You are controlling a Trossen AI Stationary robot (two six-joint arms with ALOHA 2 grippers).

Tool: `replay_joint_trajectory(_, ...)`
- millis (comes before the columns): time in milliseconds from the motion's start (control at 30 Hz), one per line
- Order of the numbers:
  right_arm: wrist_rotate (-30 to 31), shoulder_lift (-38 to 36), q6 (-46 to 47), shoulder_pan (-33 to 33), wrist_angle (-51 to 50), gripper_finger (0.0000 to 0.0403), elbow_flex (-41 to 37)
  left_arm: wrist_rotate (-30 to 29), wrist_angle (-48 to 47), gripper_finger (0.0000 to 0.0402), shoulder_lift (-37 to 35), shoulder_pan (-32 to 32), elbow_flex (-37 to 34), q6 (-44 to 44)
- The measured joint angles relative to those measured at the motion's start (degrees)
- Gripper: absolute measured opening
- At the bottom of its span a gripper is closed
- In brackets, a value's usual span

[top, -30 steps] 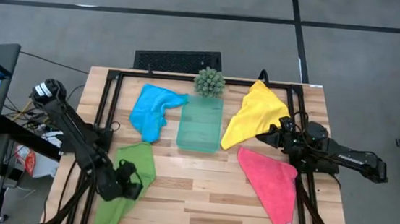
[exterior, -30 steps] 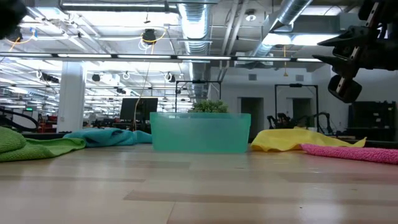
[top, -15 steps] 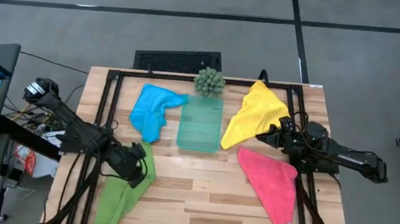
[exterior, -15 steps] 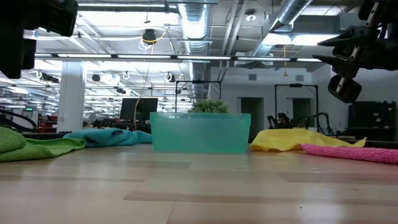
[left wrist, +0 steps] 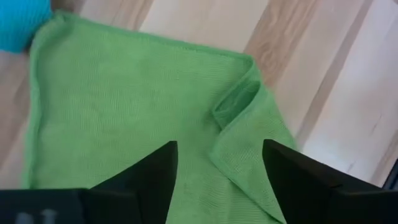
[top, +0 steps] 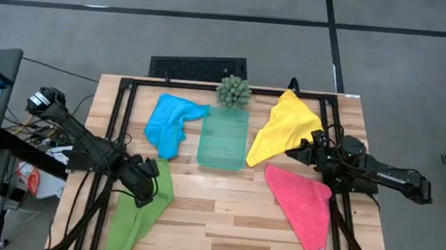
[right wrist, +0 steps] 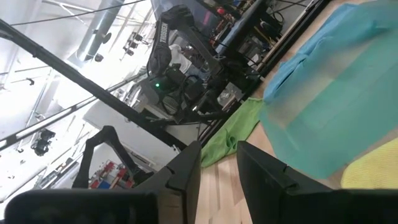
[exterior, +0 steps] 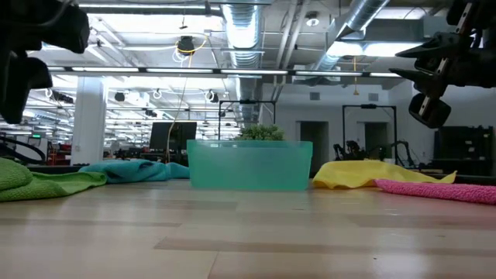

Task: Fold microfiber towels
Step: Fold the green micro fiber cloth

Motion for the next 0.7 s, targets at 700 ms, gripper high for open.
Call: replay_joint_trajectory(700,0.85,0.00,-0.98,0.02,-0.04,0.0128,-0.01,0.68,4.24,0.0224,9.40,0.02,-0.02,11.12)
